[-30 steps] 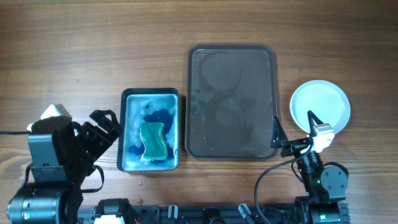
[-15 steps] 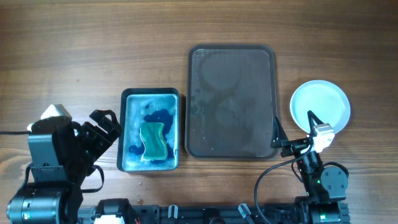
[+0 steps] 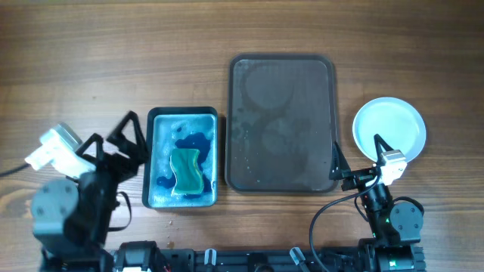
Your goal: Clean dirty plates on tray and stack at the side
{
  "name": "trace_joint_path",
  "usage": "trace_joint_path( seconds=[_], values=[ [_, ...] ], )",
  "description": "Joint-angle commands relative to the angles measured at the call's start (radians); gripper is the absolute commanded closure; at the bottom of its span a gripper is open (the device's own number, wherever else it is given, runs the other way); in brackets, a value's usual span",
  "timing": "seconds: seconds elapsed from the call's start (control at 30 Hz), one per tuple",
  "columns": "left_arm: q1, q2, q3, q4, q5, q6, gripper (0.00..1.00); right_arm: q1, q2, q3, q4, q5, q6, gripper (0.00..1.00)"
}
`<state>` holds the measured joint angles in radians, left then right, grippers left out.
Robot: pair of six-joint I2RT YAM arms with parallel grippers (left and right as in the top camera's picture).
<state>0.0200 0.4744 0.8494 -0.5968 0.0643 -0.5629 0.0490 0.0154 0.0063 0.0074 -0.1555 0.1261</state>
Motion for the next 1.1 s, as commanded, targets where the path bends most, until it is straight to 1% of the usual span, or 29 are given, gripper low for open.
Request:
trace_joint_path(
  seconds=[0.0, 0.13, 0.3, 0.6, 0.7, 1.07],
  values=[
    [0.004, -0.156, -0.214, 0.115, 0.107, 0.106, 0.00, -0.003, -0.011, -0.001, 0.003, 0.006, 0.007, 0.00],
    [0.004, -0.315, -0.409, 0.203, 0.107, 0.107, 0.00, -0.003, -0.011, -0.001, 0.003, 0.006, 0.007, 0.00],
    [0.004, -0.469, -0.591, 0.281, 0.107, 0.107, 0.00, -0.003, -0.011, -0.001, 0.003, 0.006, 0.007, 0.00],
    [-0.020, -0.472, -0.808, 0.457, 0.104, 0.108, 0.00, -0.003, -0.011, -0.001, 0.003, 0.006, 0.007, 0.00],
    [-0.025, -0.472, -0.844, 0.539, 0.119, 0.107, 0.00, -0.003, -0.011, -0.001, 0.003, 0.006, 0.007, 0.00],
    [-0.025, -0.469, -0.843, 0.538, 0.118, 0.107, 0.00, -0.003, -0.011, -0.001, 0.003, 0.006, 0.007, 0.00]
  ],
)
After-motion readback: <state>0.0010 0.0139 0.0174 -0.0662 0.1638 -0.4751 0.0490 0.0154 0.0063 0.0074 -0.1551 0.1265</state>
